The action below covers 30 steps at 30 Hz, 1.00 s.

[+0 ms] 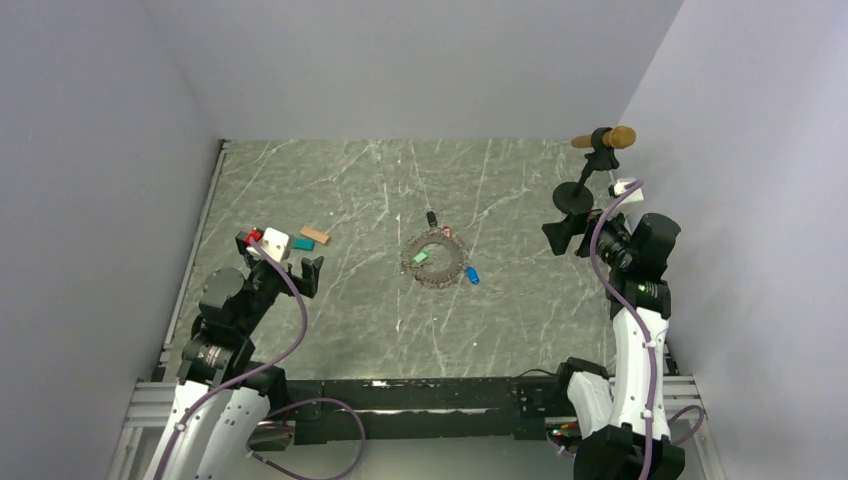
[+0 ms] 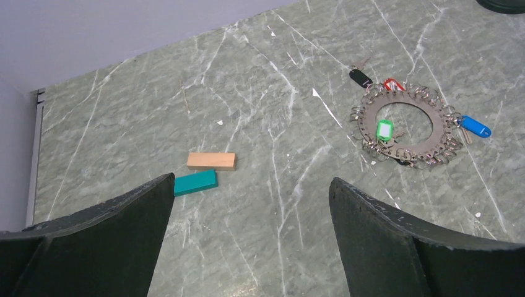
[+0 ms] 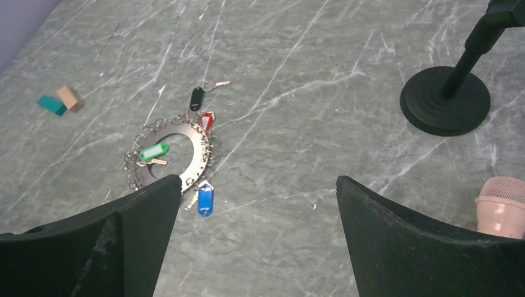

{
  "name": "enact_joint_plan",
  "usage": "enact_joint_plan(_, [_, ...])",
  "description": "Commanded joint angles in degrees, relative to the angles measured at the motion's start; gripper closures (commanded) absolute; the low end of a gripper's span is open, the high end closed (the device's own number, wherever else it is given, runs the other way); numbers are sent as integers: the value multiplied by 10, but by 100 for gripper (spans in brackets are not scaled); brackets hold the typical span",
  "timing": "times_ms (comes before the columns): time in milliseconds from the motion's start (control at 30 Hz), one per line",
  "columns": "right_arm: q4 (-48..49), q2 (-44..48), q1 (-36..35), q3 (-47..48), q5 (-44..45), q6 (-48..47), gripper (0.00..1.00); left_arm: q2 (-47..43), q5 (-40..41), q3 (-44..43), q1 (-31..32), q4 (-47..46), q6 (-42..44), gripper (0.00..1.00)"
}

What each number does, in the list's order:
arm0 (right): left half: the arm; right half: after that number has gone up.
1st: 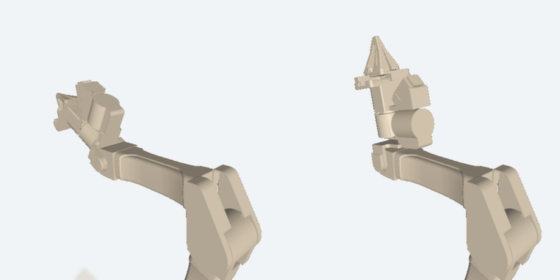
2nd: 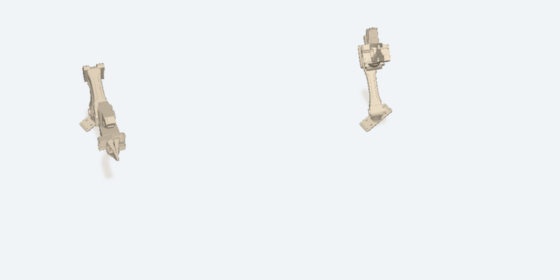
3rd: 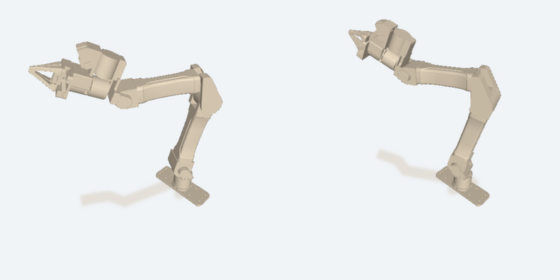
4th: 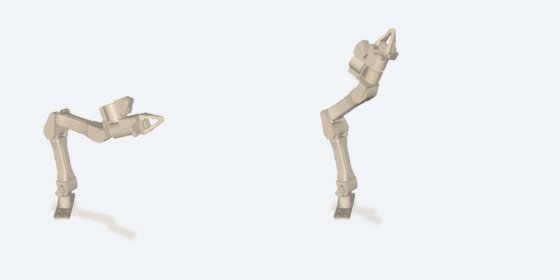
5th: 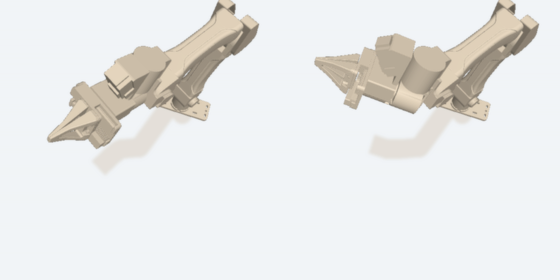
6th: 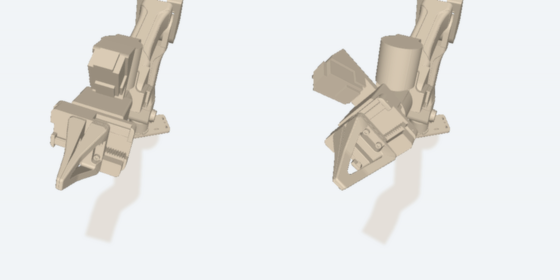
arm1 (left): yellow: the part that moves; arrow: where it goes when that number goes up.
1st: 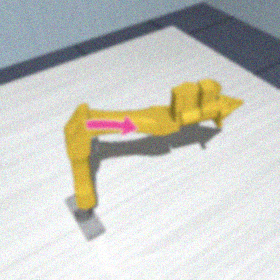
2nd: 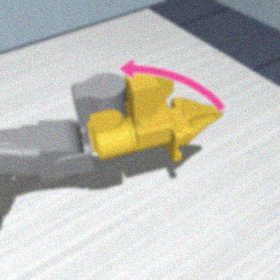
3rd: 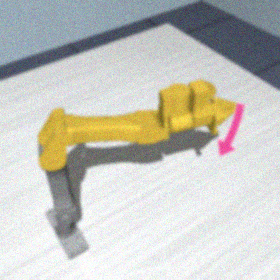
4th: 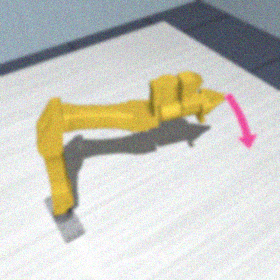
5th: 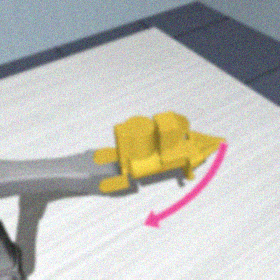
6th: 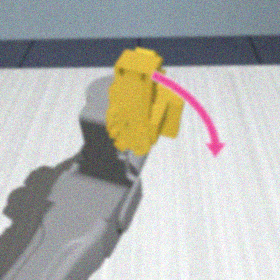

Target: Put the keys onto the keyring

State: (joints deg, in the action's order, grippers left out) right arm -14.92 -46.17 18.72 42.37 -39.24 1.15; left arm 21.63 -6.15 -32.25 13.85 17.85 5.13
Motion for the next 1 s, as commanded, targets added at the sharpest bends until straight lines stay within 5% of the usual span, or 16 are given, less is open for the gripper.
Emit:
enact_joint_plan(0, [21, -1, 3, 2, -8, 11, 0, -1, 0, -3, 1, -22, 3, 2])
enact_joint_plan(700, [20, -1, 2, 1, -27, 9, 0, -2, 1, -2, 2, -20, 2, 2])
enact_joint_plan(967, [-95, -51, -3, 3, -292, -210, 0, 24, -71, -12, 2, -30, -46, 2])
